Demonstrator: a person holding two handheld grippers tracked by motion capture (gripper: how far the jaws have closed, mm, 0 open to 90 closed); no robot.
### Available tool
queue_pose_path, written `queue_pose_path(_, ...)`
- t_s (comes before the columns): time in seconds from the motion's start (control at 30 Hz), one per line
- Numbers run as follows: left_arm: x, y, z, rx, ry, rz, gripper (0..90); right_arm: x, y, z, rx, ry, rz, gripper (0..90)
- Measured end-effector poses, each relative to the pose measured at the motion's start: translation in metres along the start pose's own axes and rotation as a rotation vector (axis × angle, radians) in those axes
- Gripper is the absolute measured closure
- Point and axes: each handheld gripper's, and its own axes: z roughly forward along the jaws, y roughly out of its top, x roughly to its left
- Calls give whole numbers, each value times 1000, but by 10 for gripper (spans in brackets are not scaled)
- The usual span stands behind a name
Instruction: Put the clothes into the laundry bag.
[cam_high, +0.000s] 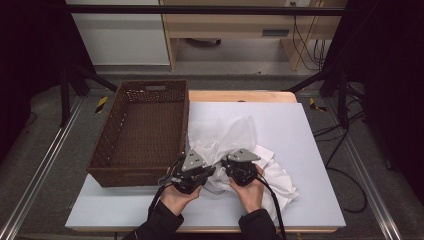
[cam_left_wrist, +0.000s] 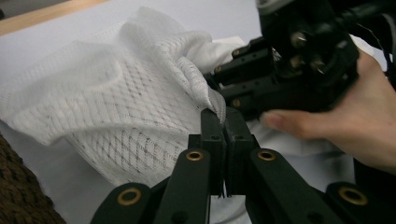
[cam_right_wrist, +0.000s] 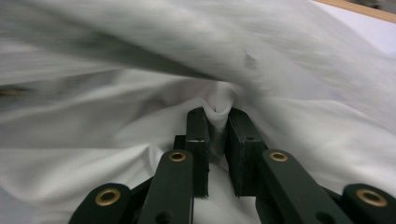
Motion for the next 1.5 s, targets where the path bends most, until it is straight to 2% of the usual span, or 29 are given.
queue_pose_path(0.03, 0, -2, 1, 3, 2, -1, 885, -3, -1, 2, 12, -10, 13, 795)
queue_pose_path(0.1, 0, -7, 4, 3, 2, -3, 884, -5, -3, 0, 3, 19, 26, 773)
queue_pose_path(0.17, 1, -12, 9, 7, 5, -12, 884, -5, -3, -8, -3, 55, 9, 713)
queue_pose_path(0.23, 3, -16, 14, 22, 10, -13, 883, -7, -4, -25, -26, 121, 2, 637)
queue_pose_path(0.33, 5, -21, 19, 26, 10, -25, 883, -16, -9, -57, -53, 170, 8, 586)
queue_pose_path(0.4, 5, -23, 21, 21, 15, -20, 883, -26, -9, -75, -59, 159, -5, 571)
queue_pose_path(0.5, 3, -25, 22, 13, 18, -13, 882, -42, -11, -87, -54, 67, -20, 484)
queue_pose_path(0.6, 4, -26, 23, 12, 21, -10, 882, -55, -20, -73, -2, 11, 12, 372)
queue_pose_path(0.67, 4, -26, 23, 14, 20, -10, 883, -60, -27, -57, 39, -9, 18, 352)
queue_pose_path(0.7, 4, -26, 24, 15, 23, -7, 882, -61, -30, -49, 73, -21, 17, 358)
queue_pose_path(0.77, 4, -26, 24, 15, 25, -4, 883, -60, -33, -37, 123, -7, 12, 437)
queue_pose_path(0.8, 4, -26, 23, 14, 26, -5, 882, -59, -34, -33, 143, -1, 12, 500)
queue_pose_path(0.83, 5, -26, 23, 13, 25, -8, 882, -58, -35, -31, 158, 1, 7, 621)
queue_pose_path(0.87, 5, -25, 22, 12, 27, -8, 883, -57, -36, -32, 149, 8, 1, 743)
queue_pose_path(0.93, 5, -25, 21, 9, 30, -10, 883, -55, -34, -40, 121, 21, 3, 840)
queue_pose_path(0.97, 6, -24, 20, 7, 30, -14, 882, -55, -32, -46, 90, 41, 21, 848)
queue_pose_path(1.03, 8, -23, 18, -1, 26, -25, 883, -54, -28, -58, 28, 118, 45, 851)
queue_pose_path(1.13, 8, -20, 14, -16, 23, -41, 882, -38, -18, -71, -61, 241, 3, 851)
queue_pose_path(1.27, 6, -12, 3, -47, 27, -38, 883, -3, -3, -71, -92, 332, -97, 849)
queue_pose_path(1.3, 5, -10, 0, -55, 26, -38, 883, 5, -1, -68, -88, 328, -122, 848)
queue_pose_path(1.37, 4, -6, -6, -73, 18, -38, 884, 15, 2, -55, -63, 280, -161, 847)
queue_pose_path(1.5, -2, -3, -9, -78, 6, -20, 884, 19, -3, -15, -1, 171, -156, 845)
